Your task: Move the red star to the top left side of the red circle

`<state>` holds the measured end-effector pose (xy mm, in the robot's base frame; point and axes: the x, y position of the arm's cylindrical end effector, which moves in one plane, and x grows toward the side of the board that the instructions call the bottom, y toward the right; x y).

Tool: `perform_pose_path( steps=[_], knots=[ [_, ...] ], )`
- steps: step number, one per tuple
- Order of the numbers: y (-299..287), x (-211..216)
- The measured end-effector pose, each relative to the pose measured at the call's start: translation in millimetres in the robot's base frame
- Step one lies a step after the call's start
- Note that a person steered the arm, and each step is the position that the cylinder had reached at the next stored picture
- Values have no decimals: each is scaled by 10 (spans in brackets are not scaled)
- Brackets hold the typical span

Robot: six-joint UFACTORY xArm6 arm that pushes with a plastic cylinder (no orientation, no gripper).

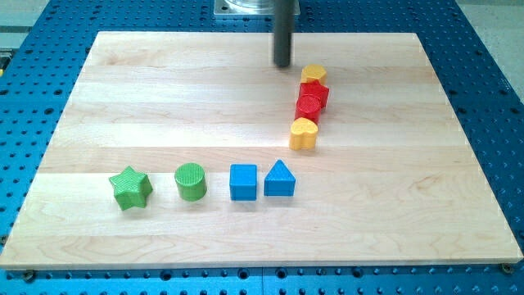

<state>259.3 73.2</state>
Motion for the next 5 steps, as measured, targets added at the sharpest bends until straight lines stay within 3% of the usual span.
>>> perform_pose_path(
  steps=[1, 2, 3, 5],
  knots=[
    [592, 221],
    [753, 689],
    [259, 793],
    [-142, 1037]
  ],
)
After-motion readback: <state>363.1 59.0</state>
